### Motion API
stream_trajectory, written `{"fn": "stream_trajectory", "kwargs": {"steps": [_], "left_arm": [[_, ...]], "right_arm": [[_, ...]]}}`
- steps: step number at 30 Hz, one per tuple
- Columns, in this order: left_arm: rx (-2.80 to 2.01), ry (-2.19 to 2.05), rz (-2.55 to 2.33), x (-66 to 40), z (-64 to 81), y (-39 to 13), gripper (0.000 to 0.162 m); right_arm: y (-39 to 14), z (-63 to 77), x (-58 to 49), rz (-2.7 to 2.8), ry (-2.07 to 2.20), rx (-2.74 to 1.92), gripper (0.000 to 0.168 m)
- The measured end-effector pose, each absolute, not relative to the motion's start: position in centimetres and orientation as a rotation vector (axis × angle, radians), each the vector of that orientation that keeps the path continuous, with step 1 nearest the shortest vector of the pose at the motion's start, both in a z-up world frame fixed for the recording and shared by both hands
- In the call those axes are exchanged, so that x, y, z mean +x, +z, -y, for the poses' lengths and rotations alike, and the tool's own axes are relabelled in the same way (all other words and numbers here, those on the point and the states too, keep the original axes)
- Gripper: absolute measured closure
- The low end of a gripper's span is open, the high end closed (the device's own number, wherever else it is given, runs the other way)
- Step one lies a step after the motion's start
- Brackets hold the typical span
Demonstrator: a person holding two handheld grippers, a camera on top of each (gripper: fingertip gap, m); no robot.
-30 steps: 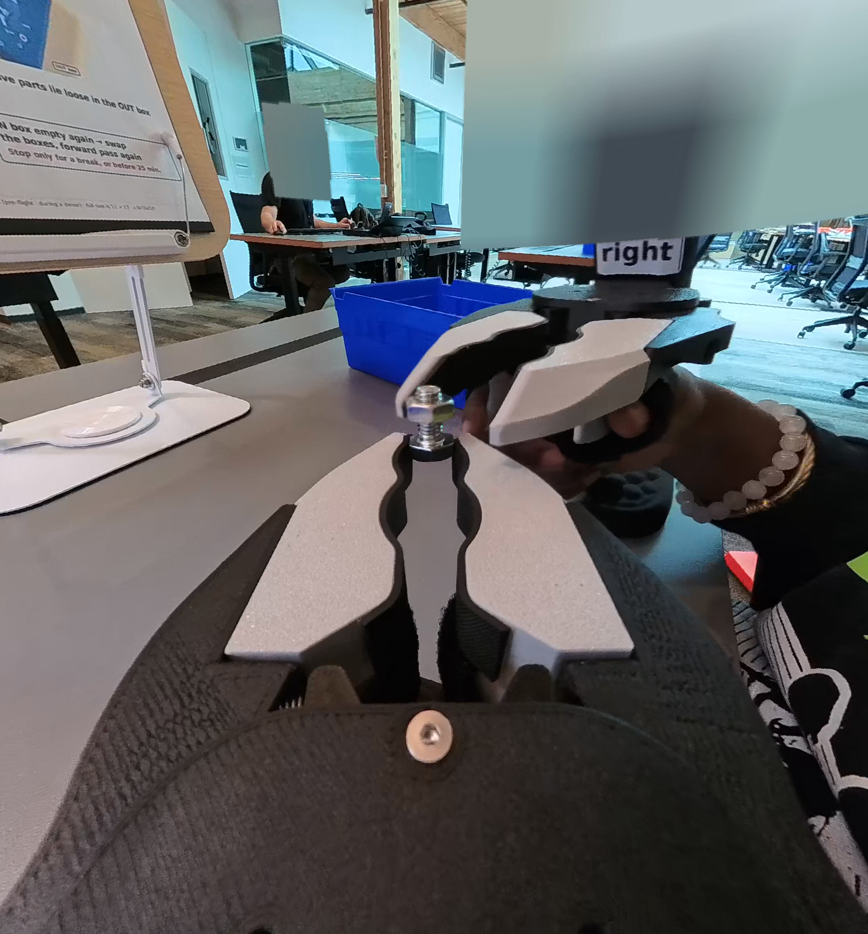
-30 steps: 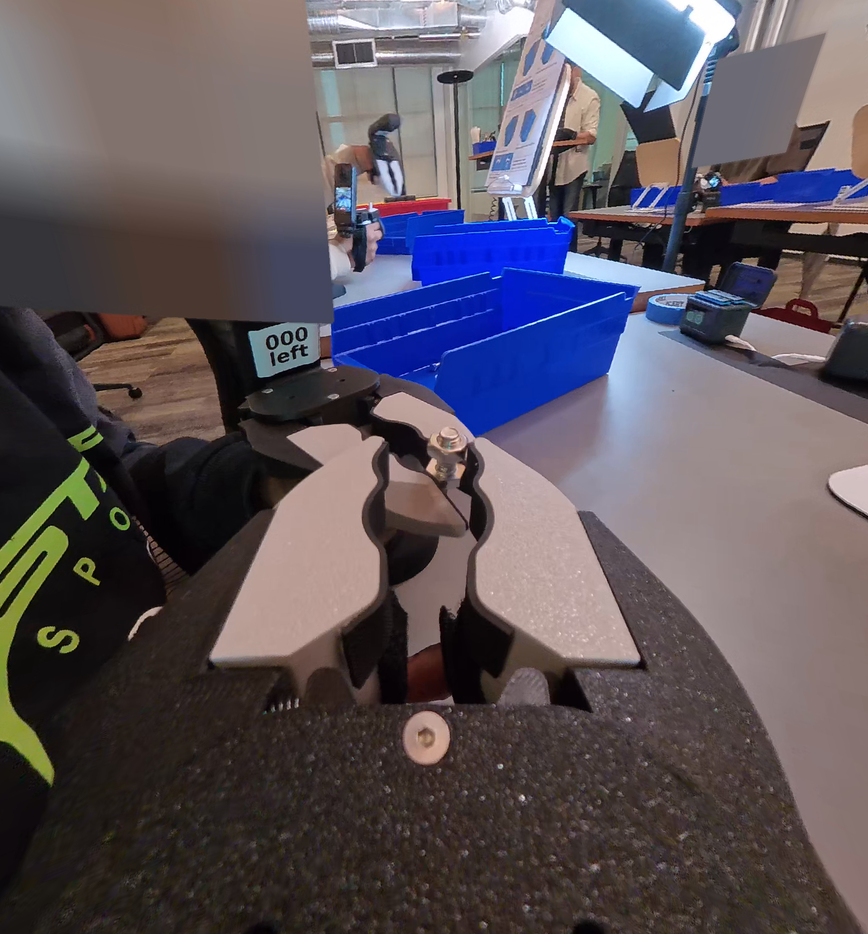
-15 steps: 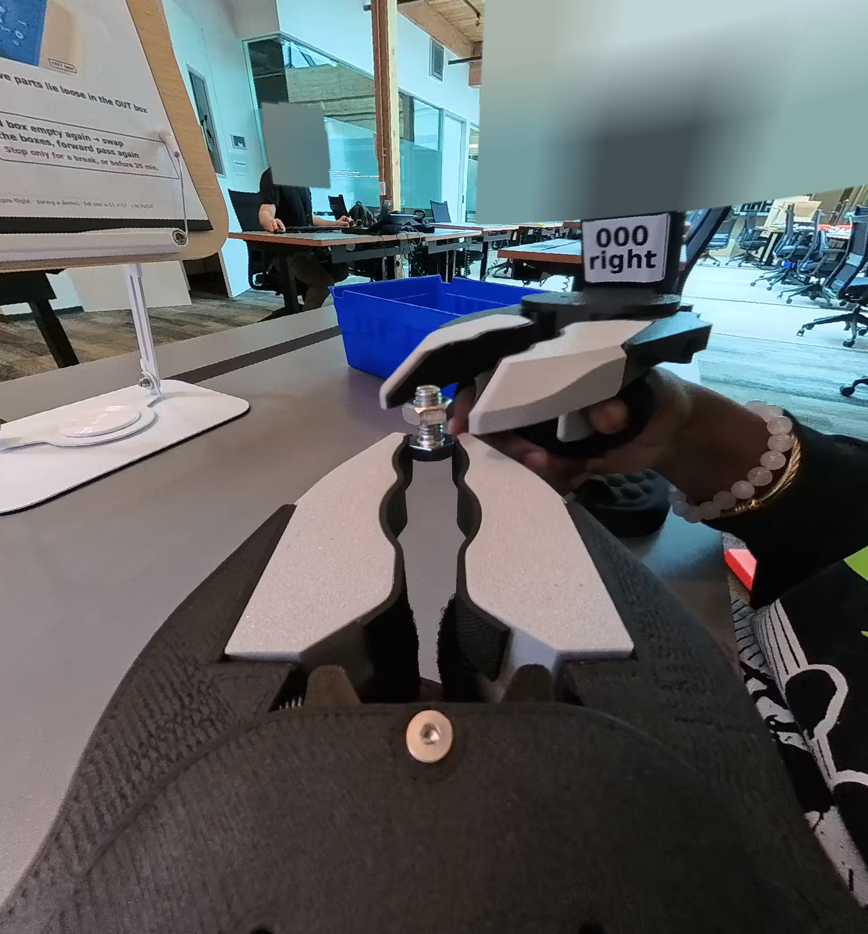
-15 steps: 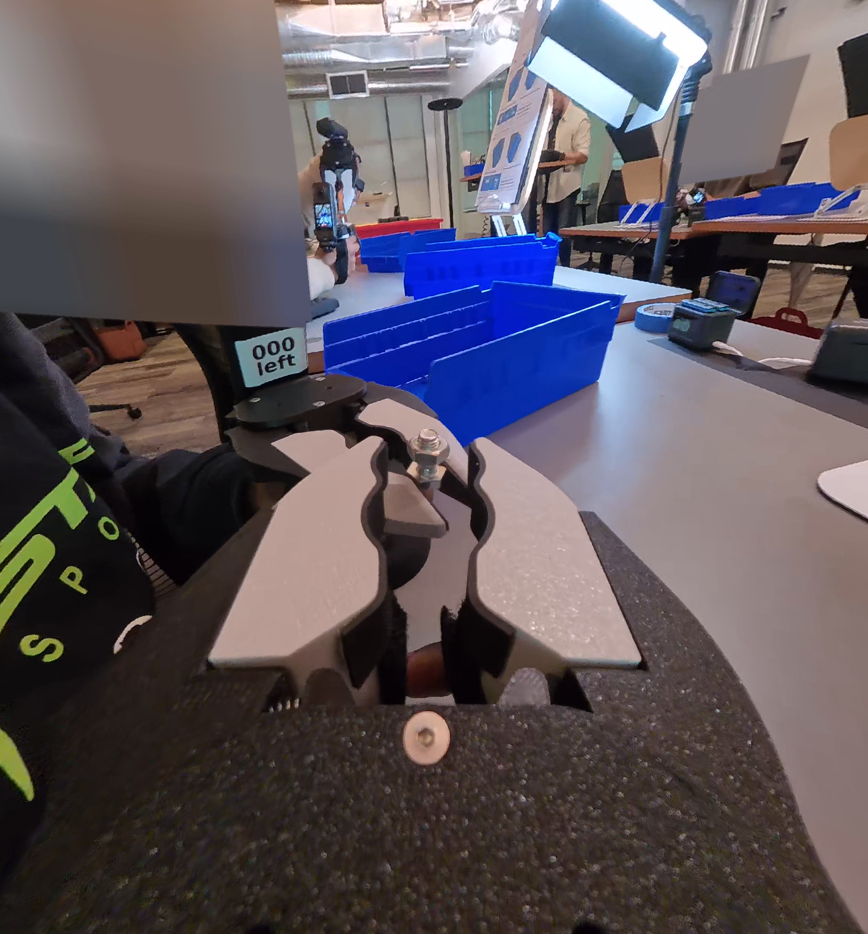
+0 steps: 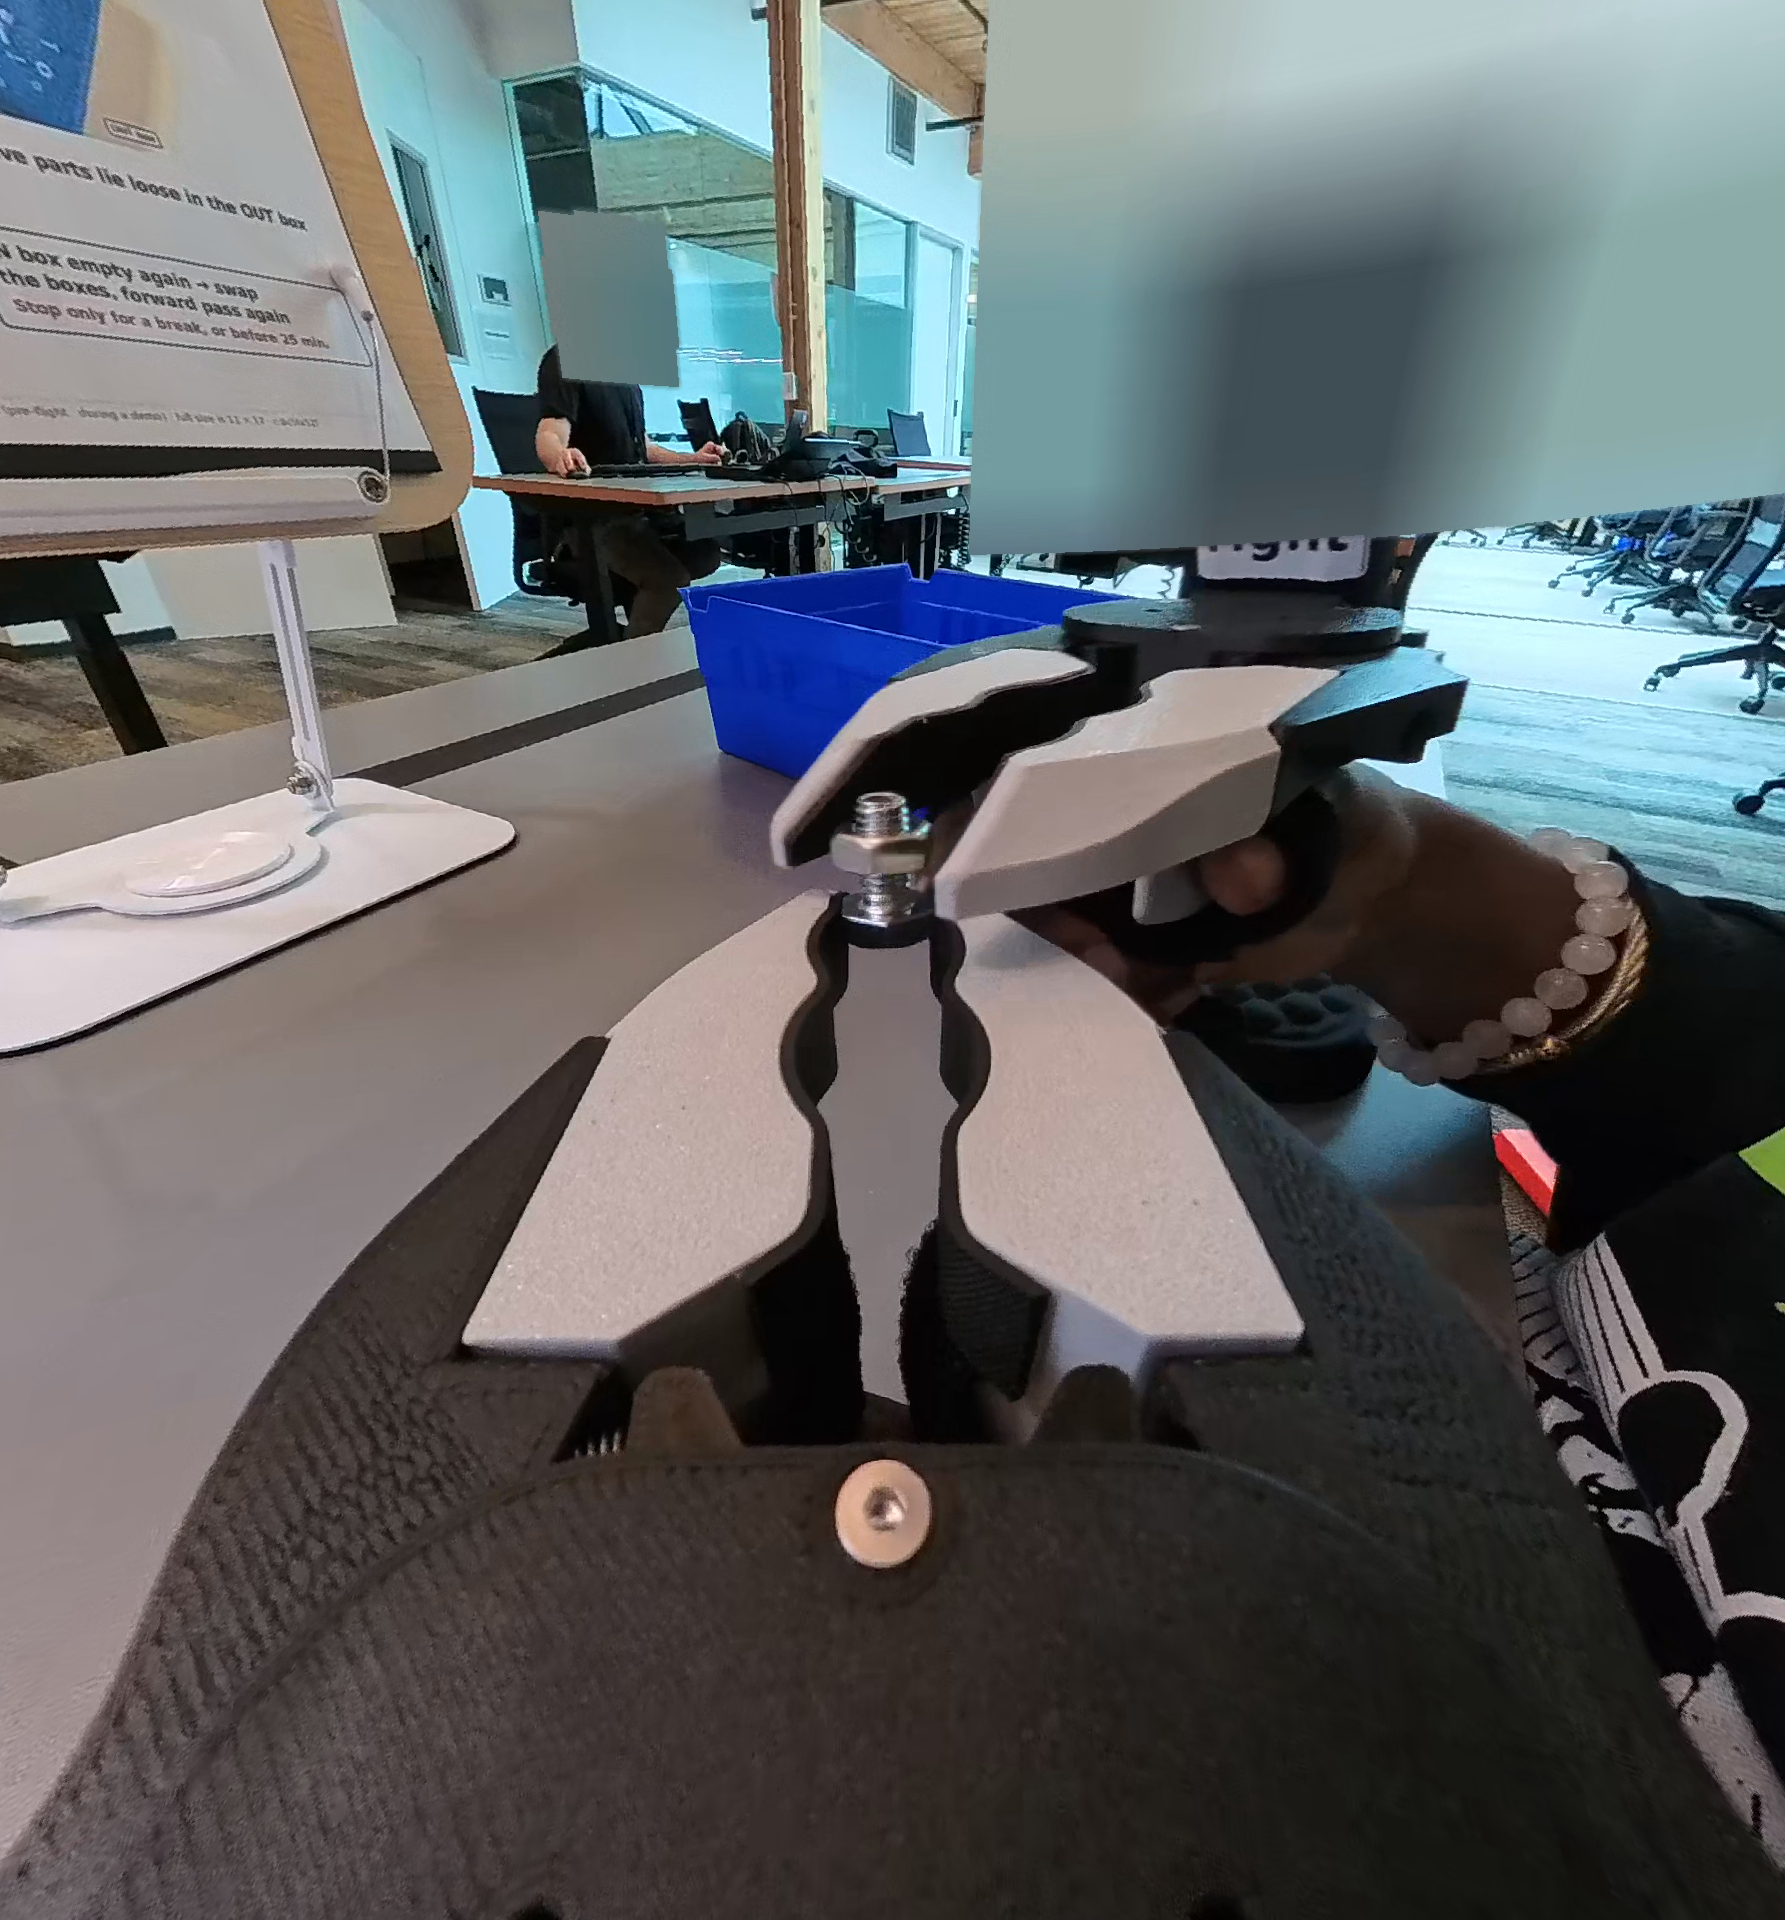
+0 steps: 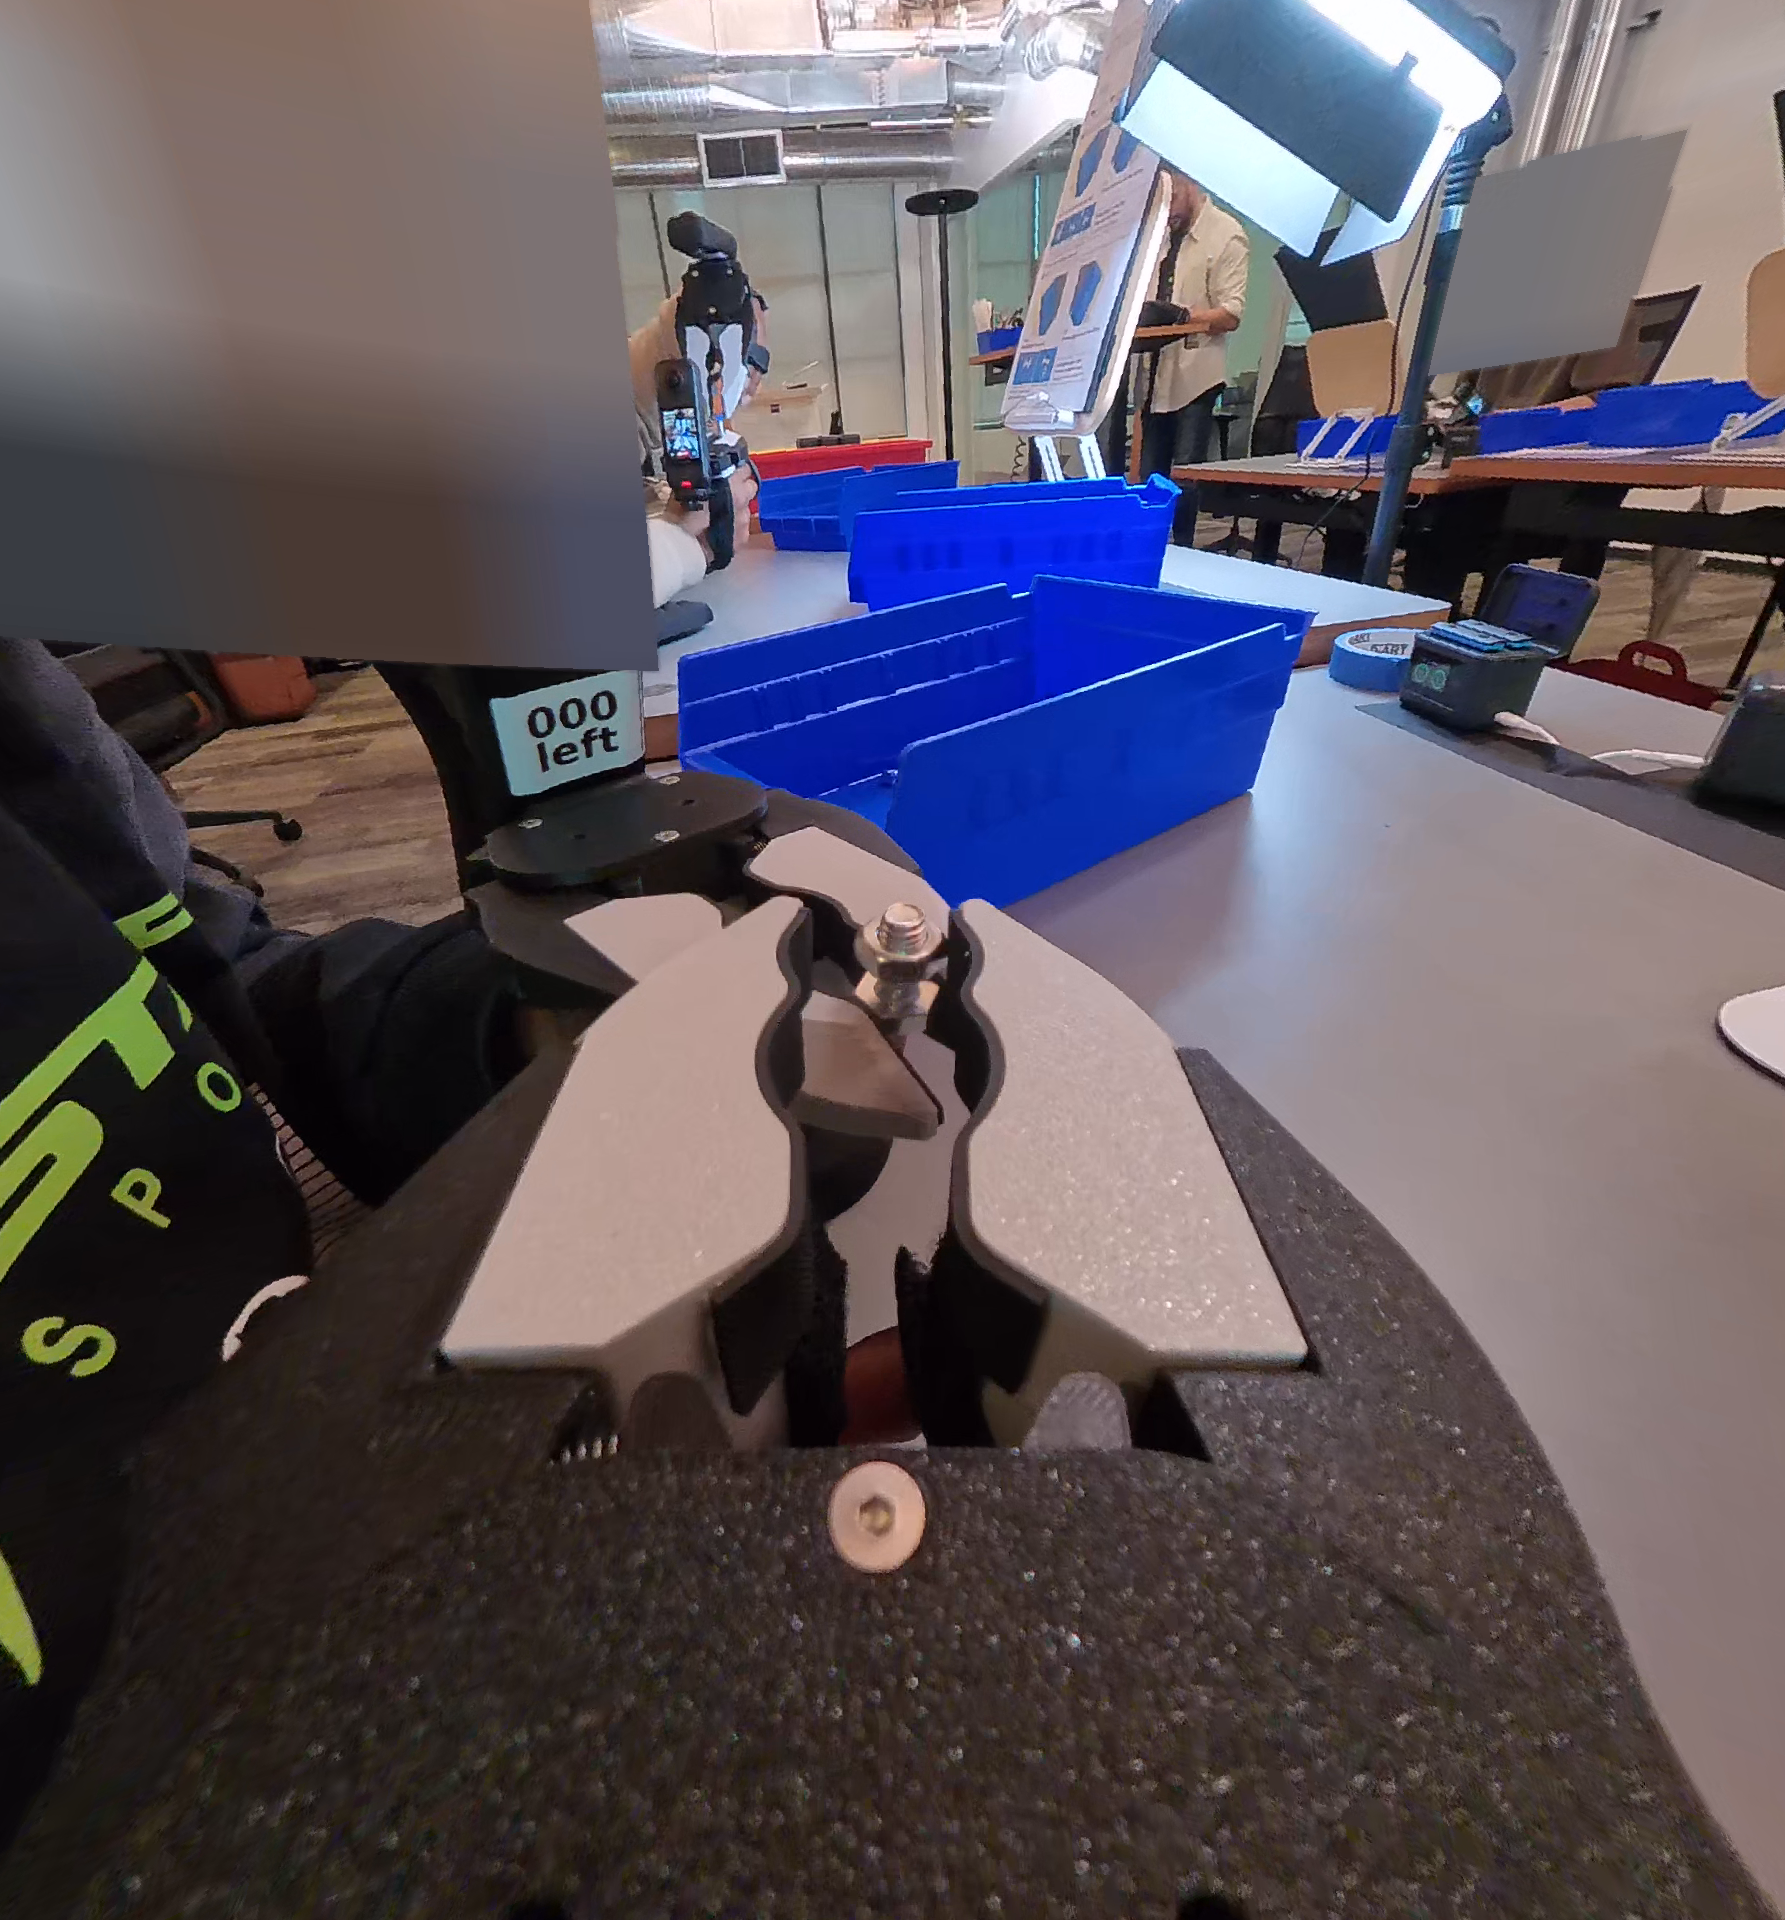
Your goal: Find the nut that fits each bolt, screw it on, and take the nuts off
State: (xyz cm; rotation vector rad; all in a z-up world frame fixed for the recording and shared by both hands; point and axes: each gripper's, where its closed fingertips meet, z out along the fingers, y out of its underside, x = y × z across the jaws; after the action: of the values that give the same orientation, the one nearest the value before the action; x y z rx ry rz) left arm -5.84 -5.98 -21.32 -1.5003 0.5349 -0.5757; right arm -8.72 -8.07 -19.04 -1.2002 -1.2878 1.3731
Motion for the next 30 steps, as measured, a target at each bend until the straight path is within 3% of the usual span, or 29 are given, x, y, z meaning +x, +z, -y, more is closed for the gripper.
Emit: {"fn": "stream_trajectory", "kwargs": {"steps": [9,19,30], "left_arm": [[-1.504,-0.58,-0.521,-6.0,5.9,-21.3,0.147],[-1.5,-0.575,-0.535,-5.8,6.0,-21.3,0.147],[-1.502,-0.578,-0.533,-5.8,6.0,-21.3,0.147]], "right_arm": [[-18.5,8.3,-6.6,1.269,1.389,-1.192,0.155],[-19.0,7.5,-8.5,1.264,1.383,-1.198,0.141],[-19.1,8.0,-8.2,1.286,1.369,-1.209,0.144]]}}
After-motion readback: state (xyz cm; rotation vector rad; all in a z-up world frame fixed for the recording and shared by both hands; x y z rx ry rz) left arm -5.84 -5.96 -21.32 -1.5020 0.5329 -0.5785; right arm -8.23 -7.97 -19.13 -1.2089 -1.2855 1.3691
